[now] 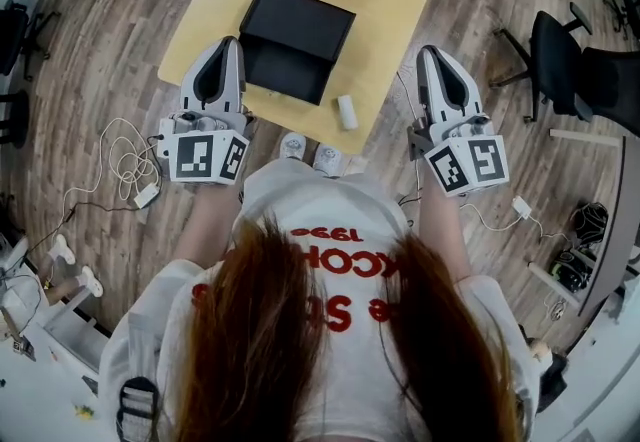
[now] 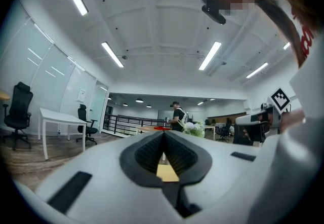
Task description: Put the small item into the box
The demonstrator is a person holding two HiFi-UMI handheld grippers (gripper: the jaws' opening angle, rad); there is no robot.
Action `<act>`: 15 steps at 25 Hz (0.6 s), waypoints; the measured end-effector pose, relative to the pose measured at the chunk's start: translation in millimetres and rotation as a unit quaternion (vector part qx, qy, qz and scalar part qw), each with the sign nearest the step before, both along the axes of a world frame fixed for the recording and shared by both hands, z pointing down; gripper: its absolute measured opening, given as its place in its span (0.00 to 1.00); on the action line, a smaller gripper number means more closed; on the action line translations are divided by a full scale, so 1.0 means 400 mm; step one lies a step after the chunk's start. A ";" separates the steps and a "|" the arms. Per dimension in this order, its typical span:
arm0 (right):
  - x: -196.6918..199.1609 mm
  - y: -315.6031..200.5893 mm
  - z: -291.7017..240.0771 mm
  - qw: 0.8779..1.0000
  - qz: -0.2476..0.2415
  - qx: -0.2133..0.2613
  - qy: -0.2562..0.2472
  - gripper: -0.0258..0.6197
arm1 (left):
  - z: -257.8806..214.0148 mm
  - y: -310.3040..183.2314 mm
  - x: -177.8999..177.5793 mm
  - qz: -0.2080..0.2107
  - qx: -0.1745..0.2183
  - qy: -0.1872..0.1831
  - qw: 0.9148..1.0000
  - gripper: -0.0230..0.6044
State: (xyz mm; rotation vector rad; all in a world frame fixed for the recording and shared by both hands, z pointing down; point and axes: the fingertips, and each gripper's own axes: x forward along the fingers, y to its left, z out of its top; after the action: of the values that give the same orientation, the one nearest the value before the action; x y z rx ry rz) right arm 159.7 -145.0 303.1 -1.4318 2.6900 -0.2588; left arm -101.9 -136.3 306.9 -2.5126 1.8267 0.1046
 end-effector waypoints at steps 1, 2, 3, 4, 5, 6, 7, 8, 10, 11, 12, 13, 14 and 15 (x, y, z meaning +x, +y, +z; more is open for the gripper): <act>-0.004 -0.001 0.003 1.000 0.002 -0.004 0.002 0.05 | 0.001 -0.006 0.001 0.005 -0.001 0.000 1.000 0.05; -0.008 -0.001 0.008 1.000 0.004 -0.008 0.007 0.05 | 0.002 -0.012 0.003 0.010 -0.001 0.000 1.000 0.05; -0.010 0.000 0.013 1.000 0.006 -0.013 0.012 0.05 | 0.004 -0.018 0.006 0.016 -0.003 -0.001 1.000 0.05; -0.011 0.001 0.019 1.000 0.009 -0.019 0.020 0.05 | 0.008 -0.024 0.009 0.021 -0.004 -0.002 1.000 0.05; -0.014 0.003 0.028 0.999 0.010 -0.024 0.029 0.05 | 0.013 -0.031 0.012 0.026 -0.006 -0.004 1.000 0.05; -0.016 0.003 0.040 0.999 0.011 -0.031 0.036 0.05 | 0.019 -0.038 0.014 0.029 -0.009 -0.005 1.000 0.05; -0.019 0.004 0.055 0.998 0.013 -0.040 0.039 0.05 | 0.026 -0.045 0.014 0.032 -0.012 -0.006 0.999 0.05; -0.022 0.005 0.074 0.998 0.015 -0.052 0.041 0.05 | 0.033 -0.051 0.014 0.033 -0.015 -0.005 0.999 0.05; -0.033 0.010 0.119 0.996 0.018 -0.078 0.043 0.05 | 0.050 -0.059 0.010 0.036 -0.024 -0.004 0.999 0.05; -0.041 0.013 0.144 0.995 0.018 -0.091 0.045 0.05 | 0.058 -0.062 0.008 0.038 -0.029 -0.003 0.999 0.05; -0.049 0.016 0.169 0.993 0.018 -0.102 0.048 0.05 | 0.067 -0.064 0.007 0.041 -0.033 -0.004 0.999 0.05; -0.056 0.018 0.192 0.992 0.019 -0.112 0.052 0.05 | 0.075 -0.065 0.007 0.044 -0.037 -0.005 0.998 0.05; -0.061 0.020 0.214 0.991 0.021 -0.119 0.057 0.05 | 0.084 -0.065 0.008 0.048 -0.042 -0.006 0.998 0.05; -0.065 0.023 0.235 0.990 0.024 -0.125 0.064 0.05 | 0.093 -0.064 0.009 0.051 -0.047 -0.009 0.998 0.05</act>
State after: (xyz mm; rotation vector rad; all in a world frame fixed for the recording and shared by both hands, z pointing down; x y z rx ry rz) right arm 133.8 -135.9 397.1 -1.6300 2.8010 -0.5341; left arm -98.5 -162.1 344.0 -2.6609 1.7364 -0.0001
